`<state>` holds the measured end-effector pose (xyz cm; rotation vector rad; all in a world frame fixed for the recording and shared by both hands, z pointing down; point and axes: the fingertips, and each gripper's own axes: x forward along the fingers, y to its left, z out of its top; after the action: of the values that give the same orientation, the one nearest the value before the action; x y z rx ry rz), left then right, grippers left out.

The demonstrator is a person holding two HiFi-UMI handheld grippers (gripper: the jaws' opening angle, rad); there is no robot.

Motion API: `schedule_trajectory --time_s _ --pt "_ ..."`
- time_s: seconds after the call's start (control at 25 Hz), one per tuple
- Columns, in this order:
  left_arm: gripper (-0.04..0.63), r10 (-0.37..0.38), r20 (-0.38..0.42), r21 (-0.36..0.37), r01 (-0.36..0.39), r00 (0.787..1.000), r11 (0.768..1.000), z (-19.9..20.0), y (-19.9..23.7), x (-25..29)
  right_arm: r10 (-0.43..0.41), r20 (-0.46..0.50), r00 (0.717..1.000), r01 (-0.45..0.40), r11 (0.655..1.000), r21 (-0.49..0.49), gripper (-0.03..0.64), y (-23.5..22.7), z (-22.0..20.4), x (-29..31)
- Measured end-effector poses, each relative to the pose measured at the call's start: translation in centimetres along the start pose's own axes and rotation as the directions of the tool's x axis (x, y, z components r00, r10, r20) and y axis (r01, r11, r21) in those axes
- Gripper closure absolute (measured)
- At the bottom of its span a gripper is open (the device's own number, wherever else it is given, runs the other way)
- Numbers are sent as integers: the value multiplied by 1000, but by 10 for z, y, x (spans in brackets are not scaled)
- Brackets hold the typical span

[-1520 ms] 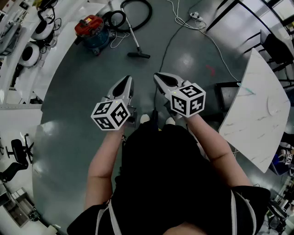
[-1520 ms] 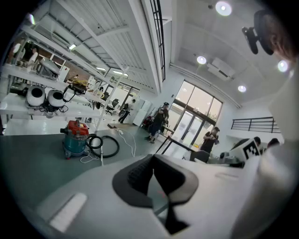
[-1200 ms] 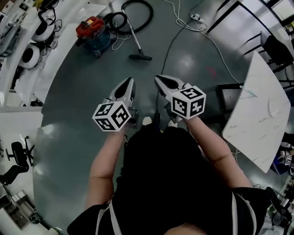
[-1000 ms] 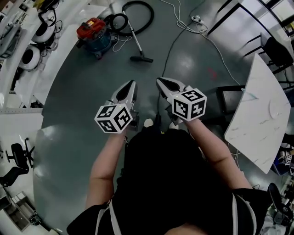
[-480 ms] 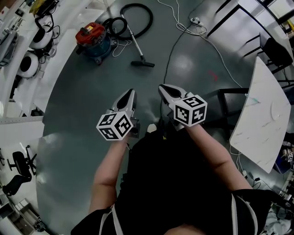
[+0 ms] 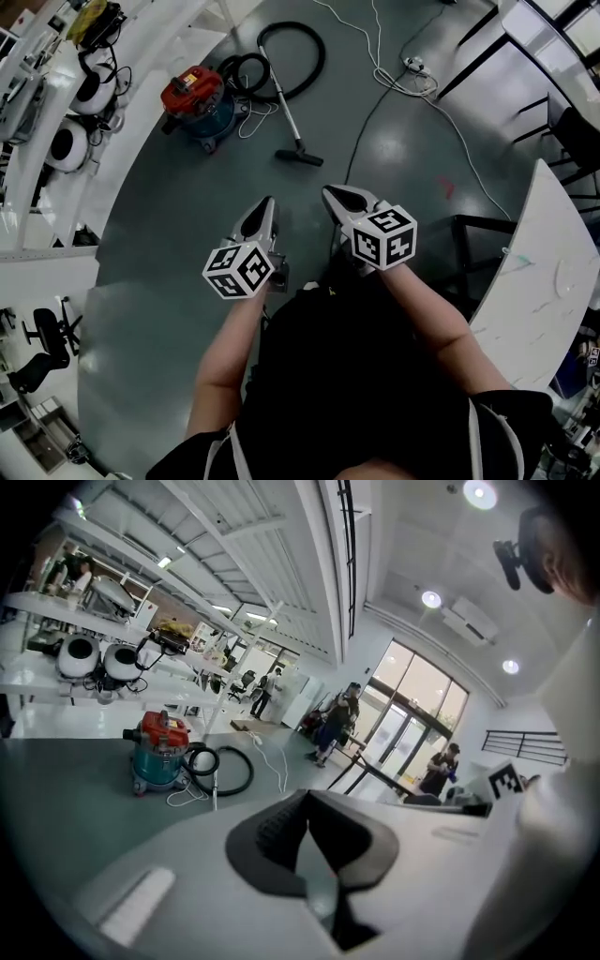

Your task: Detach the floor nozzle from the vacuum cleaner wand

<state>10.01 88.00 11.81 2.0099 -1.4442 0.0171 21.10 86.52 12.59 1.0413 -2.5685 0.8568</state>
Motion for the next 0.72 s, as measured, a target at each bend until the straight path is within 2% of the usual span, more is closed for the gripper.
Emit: schedule_trajectory --time_s 0.2,0.44,0.72 --pt "584 28 8 20 -28 1000 999 16 -18 65 29 -26 999 -29 1000 -7 623 -57 31 17" --pt "584 44 -28 -16 -44 999 999 22 -30 136 34 -63 997 -34 999 -8 623 -117 52 27" --pt "584 50 -39 -17 -51 998 999 42 -27 174 17 -82 996 -15 999 29 623 -156 72 48"
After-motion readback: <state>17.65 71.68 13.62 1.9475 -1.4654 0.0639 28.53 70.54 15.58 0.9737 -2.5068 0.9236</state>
